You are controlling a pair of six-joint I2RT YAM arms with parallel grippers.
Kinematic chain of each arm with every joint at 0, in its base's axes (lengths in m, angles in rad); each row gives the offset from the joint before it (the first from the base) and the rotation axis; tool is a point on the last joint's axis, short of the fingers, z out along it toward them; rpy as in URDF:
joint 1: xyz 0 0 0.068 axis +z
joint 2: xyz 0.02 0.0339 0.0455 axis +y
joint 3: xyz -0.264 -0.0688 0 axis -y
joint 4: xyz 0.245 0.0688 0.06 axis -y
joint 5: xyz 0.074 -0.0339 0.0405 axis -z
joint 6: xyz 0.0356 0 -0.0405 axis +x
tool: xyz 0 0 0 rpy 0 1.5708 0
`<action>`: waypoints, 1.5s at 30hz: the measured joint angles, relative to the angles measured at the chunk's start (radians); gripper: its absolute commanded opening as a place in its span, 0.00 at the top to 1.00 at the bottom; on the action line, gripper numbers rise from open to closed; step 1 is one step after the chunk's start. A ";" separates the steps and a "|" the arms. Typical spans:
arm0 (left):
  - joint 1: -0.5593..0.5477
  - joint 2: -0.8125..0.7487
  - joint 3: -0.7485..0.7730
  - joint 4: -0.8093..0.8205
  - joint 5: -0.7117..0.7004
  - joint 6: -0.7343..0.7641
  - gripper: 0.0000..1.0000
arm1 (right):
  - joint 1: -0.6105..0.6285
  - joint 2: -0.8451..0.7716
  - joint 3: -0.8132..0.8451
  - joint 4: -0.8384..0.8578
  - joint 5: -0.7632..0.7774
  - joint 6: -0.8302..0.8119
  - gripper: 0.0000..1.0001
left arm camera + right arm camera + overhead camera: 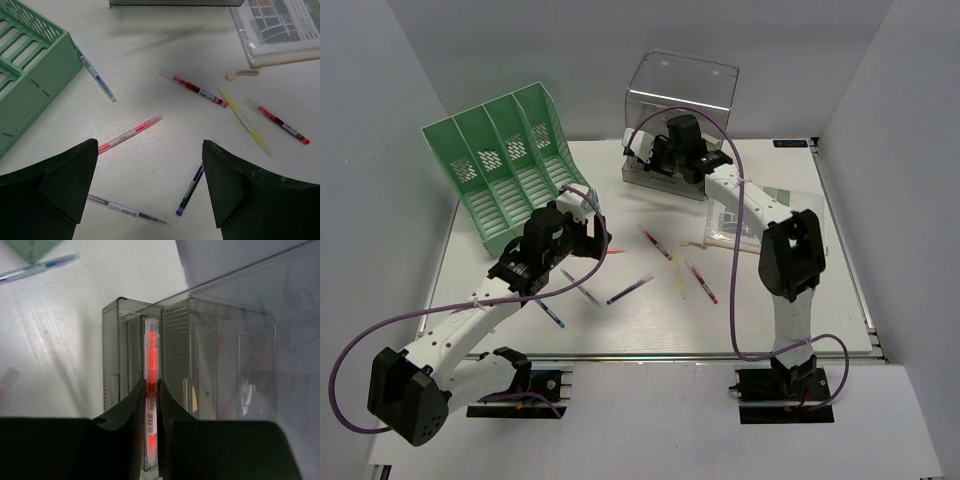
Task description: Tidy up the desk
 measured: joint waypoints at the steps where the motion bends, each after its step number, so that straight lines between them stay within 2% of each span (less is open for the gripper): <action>1: 0.000 0.004 0.000 -0.002 0.000 0.001 0.06 | -0.002 0.021 0.008 0.019 0.016 0.002 1.00; 5: 0.000 0.011 0.000 -0.004 0.000 0.005 0.06 | -0.006 0.083 0.023 0.063 0.079 0.008 0.97; 8: 0.000 0.011 0.000 -0.003 0.000 0.006 0.06 | -0.012 0.110 0.027 0.081 0.109 0.018 0.88; 9: 0.000 0.011 0.000 -0.003 0.000 0.006 0.06 | -0.013 0.114 0.027 0.085 0.117 0.023 0.80; 12: 0.000 0.011 0.000 -0.003 0.000 0.005 0.05 | -0.019 0.114 0.027 0.093 0.135 0.041 0.68; 18: 0.000 0.016 0.000 -0.003 -0.008 -0.008 0.05 | -0.026 0.109 0.024 0.085 0.132 0.087 0.63; 21: 0.000 0.035 0.000 -0.003 -0.013 -0.031 0.06 | -0.031 0.087 0.013 0.059 0.111 0.129 0.70; 22: 0.000 0.043 0.000 -0.004 -0.015 -0.039 0.10 | -0.032 0.071 0.006 0.044 0.102 0.146 0.74; 23: -0.001 0.050 0.000 -0.005 -0.020 -0.050 0.14 | -0.034 0.047 -0.014 0.035 0.089 0.169 0.82; 25: -0.004 0.060 0.000 -0.006 -0.039 -0.079 0.25 | -0.040 -0.026 -0.078 0.019 0.046 0.217 0.93; 26: -0.005 0.063 -0.001 -0.005 -0.045 -0.099 0.37 | -0.043 -0.083 -0.131 0.014 0.020 0.260 1.00; 28: -0.005 0.063 -0.005 -0.006 -0.053 -0.163 0.47 | -0.053 -0.225 -0.260 0.013 -0.027 0.358 1.00; 31: -0.004 0.055 -0.008 -0.048 -0.074 -0.270 0.47 | -0.079 -0.435 -0.433 0.000 -0.119 0.515 1.00; 33: -0.004 0.047 -0.008 -0.108 -0.106 -0.356 0.40 | -0.108 -0.532 -0.508 -0.024 -0.213 0.590 1.00; 34: -0.004 0.042 -0.008 -0.151 -0.126 -0.407 0.36 | -0.122 -0.561 -0.541 -0.024 -0.268 0.613 0.95; 35: -0.004 0.039 -0.007 -0.192 -0.147 -0.453 0.34 | -0.139 -0.585 -0.578 -0.031 -0.328 0.638 0.73; 36: -0.004 0.039 -0.005 -0.237 -0.166 -0.505 0.30 | -0.154 -0.599 -0.617 -0.036 -0.394 0.654 0.65; 38: -0.004 0.039 0.001 -0.311 -0.199 -0.598 0.29 | -0.177 -0.615 -0.701 -0.042 -0.500 0.658 0.48; 40: -0.002 0.047 0.017 -0.382 -0.233 -0.690 0.28 | -0.188 -0.623 -0.769 -0.077 -0.560 0.646 0.45; 45: -0.001 0.167 0.105 -0.521 -0.298 -0.896 0.29 | -0.208 -0.655 -0.813 -0.115 -0.609 0.608 0.50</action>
